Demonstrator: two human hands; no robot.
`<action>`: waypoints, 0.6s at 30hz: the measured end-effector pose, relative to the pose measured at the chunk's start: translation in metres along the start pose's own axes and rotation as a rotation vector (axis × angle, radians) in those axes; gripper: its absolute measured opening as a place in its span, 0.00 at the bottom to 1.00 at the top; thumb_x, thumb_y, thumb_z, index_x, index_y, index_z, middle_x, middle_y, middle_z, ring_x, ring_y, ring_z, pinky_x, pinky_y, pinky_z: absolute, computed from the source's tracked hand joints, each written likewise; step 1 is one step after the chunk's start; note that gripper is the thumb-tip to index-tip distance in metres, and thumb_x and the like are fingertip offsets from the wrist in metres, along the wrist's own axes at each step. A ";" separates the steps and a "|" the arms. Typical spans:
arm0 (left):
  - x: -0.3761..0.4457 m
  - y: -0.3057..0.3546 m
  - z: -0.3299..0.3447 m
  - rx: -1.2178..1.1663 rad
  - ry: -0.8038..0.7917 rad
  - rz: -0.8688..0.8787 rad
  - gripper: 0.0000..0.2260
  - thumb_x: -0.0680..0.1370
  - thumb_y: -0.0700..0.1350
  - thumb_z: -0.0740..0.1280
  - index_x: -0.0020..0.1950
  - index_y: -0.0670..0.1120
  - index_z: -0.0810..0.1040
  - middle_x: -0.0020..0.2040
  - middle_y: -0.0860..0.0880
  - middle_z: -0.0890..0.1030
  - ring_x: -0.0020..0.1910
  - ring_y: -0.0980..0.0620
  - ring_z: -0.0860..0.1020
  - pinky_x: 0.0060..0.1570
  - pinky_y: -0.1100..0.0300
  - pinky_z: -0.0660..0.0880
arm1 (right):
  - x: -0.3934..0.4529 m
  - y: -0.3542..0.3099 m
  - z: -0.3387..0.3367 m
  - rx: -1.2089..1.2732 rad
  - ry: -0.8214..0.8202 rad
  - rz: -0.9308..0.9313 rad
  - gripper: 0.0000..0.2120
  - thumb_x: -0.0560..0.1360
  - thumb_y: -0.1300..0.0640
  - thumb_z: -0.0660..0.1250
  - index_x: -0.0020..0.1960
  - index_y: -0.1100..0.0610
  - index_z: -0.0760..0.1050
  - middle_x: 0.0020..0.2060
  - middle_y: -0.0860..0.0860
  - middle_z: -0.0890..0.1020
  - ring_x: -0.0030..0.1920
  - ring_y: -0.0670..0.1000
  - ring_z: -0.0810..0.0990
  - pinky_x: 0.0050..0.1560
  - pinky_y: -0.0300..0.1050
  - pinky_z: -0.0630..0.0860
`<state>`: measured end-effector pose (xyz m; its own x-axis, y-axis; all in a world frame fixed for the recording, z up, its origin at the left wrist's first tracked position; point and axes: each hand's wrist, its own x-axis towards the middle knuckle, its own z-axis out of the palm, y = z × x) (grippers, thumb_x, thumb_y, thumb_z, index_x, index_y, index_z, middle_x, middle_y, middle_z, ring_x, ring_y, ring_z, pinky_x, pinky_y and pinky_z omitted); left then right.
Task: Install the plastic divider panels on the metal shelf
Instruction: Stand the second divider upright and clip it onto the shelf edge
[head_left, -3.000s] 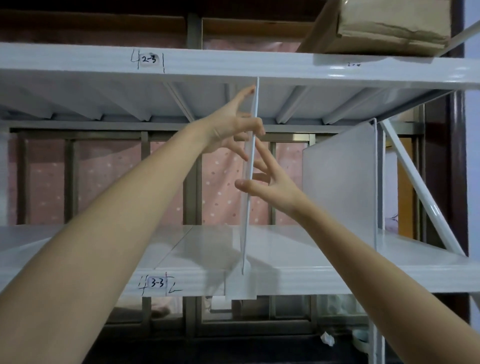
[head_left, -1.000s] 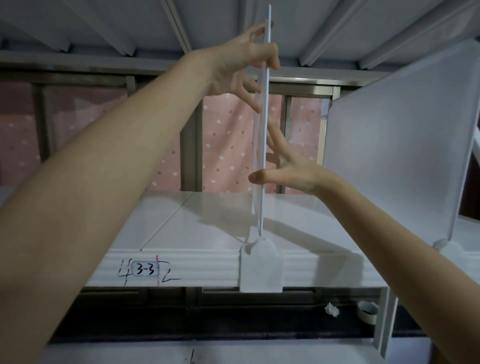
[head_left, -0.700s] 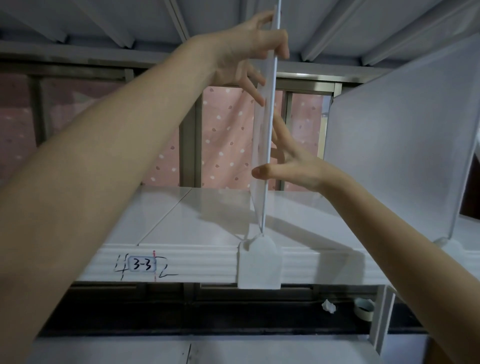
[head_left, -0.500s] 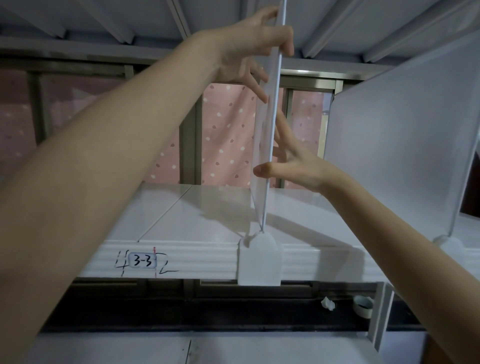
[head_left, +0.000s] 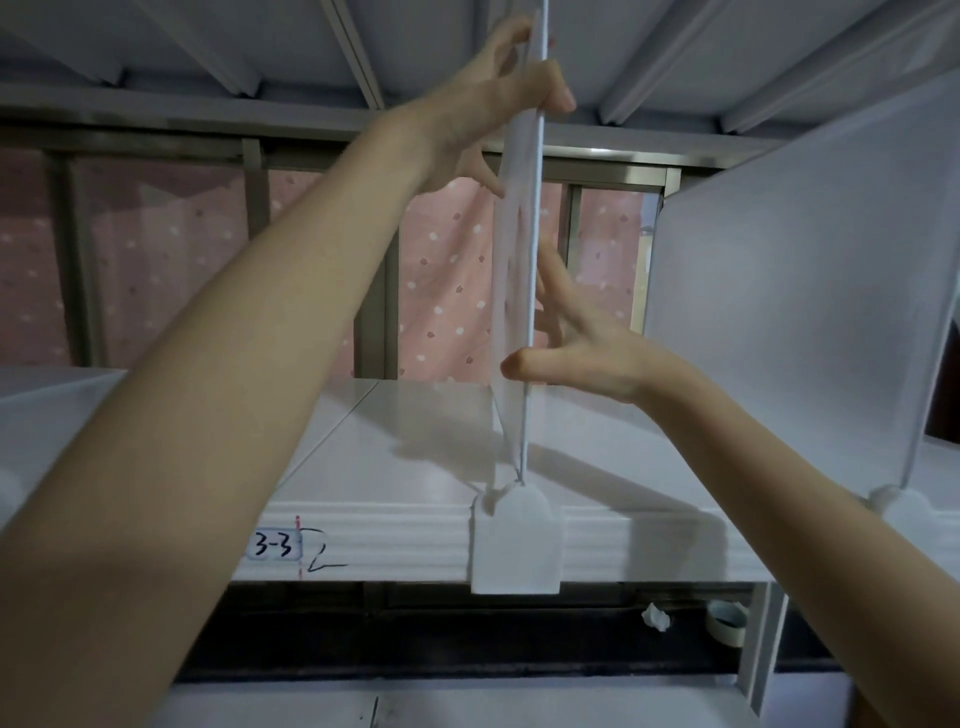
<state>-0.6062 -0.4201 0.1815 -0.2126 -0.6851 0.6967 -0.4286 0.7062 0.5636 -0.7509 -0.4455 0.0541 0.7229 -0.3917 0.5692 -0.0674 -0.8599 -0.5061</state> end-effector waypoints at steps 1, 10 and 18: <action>-0.001 -0.003 0.001 -0.045 0.024 0.021 0.40 0.62 0.55 0.70 0.71 0.52 0.59 0.63 0.53 0.66 0.67 0.44 0.64 0.54 0.37 0.76 | -0.001 0.000 0.001 0.012 -0.012 0.004 0.55 0.63 0.52 0.69 0.78 0.46 0.36 0.78 0.51 0.47 0.77 0.54 0.52 0.72 0.62 0.61; 0.005 -0.003 0.015 -0.040 0.115 0.045 0.33 0.60 0.57 0.67 0.64 0.56 0.65 0.59 0.58 0.67 0.59 0.52 0.69 0.40 0.55 0.77 | -0.001 -0.006 0.006 -0.014 -0.007 0.019 0.56 0.64 0.57 0.67 0.77 0.46 0.31 0.77 0.50 0.48 0.76 0.55 0.55 0.72 0.60 0.62; 0.001 0.000 0.012 -0.057 0.127 0.045 0.13 0.70 0.52 0.65 0.52 0.58 0.68 0.54 0.58 0.70 0.61 0.46 0.69 0.50 0.42 0.77 | -0.002 -0.010 0.003 -0.085 -0.041 0.039 0.55 0.66 0.60 0.66 0.76 0.49 0.28 0.77 0.44 0.42 0.76 0.50 0.54 0.72 0.43 0.63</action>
<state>-0.6168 -0.4230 0.1775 -0.1162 -0.6272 0.7701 -0.3698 0.7469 0.5526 -0.7490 -0.4350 0.0561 0.7459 -0.4133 0.5223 -0.1533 -0.8696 -0.4693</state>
